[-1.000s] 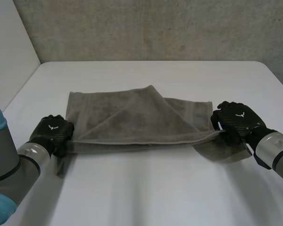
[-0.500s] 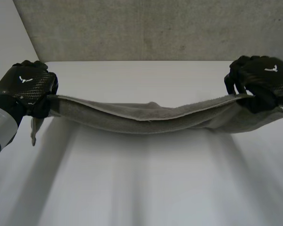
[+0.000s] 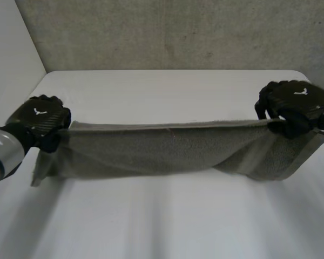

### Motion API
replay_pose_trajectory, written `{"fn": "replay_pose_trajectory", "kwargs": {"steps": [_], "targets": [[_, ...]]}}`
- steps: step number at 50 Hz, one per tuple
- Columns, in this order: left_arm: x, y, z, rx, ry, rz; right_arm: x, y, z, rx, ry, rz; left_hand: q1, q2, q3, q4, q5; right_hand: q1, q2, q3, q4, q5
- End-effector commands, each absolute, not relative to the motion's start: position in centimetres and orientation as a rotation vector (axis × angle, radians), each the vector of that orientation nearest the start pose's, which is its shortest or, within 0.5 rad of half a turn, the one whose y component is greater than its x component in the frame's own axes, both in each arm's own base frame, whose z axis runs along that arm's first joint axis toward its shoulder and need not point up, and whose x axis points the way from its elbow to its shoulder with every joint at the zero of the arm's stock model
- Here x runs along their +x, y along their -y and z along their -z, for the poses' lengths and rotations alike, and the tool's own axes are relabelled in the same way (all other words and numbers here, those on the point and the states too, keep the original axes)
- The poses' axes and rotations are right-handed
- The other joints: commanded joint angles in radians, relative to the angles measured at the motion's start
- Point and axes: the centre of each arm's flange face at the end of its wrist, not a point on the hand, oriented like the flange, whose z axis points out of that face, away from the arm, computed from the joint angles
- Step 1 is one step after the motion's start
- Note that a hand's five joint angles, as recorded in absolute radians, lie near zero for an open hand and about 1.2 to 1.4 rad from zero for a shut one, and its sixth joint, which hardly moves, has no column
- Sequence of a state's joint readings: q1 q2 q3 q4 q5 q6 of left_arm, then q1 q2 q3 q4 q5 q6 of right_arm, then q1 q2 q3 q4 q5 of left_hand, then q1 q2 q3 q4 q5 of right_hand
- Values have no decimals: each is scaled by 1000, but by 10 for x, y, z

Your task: Fold the towel.

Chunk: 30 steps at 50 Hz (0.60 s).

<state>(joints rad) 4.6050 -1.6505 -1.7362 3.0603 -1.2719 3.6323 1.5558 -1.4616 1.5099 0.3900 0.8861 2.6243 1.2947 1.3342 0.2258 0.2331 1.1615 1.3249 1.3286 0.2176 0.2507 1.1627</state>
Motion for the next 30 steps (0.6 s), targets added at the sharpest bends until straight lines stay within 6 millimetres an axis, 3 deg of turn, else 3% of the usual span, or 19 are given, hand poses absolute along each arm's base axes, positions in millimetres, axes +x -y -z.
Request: {"fn": "replay_pose_trajectory", "kwargs": {"steps": [1, 14, 22, 30], "targets": [[-197, 309, -208, 1035, -2404, 1805, 194, 301, -239, -1118, -2106, 1547, 102, 62, -51, -59, 60, 71, 68, -43, -76, 59], [-224, 371, -163, 1099, -2401, 1812, 207, 370, -202, -1053, -2032, 1758, 102, 62, -51, -59, 60, 71, 68, -43, -76, 59], [-229, 394, -144, 1087, -2309, 1908, 219, 387, -172, -1064, -2031, 1735, 102, 62, -51, -59, 60, 71, 68, -43, -76, 59], [-231, 404, -133, 1090, -2246, 1960, 223, 396, -145, -1065, -2069, 1706, 102, 62, -51, -59, 60, 71, 68, -43, -76, 59]]}}
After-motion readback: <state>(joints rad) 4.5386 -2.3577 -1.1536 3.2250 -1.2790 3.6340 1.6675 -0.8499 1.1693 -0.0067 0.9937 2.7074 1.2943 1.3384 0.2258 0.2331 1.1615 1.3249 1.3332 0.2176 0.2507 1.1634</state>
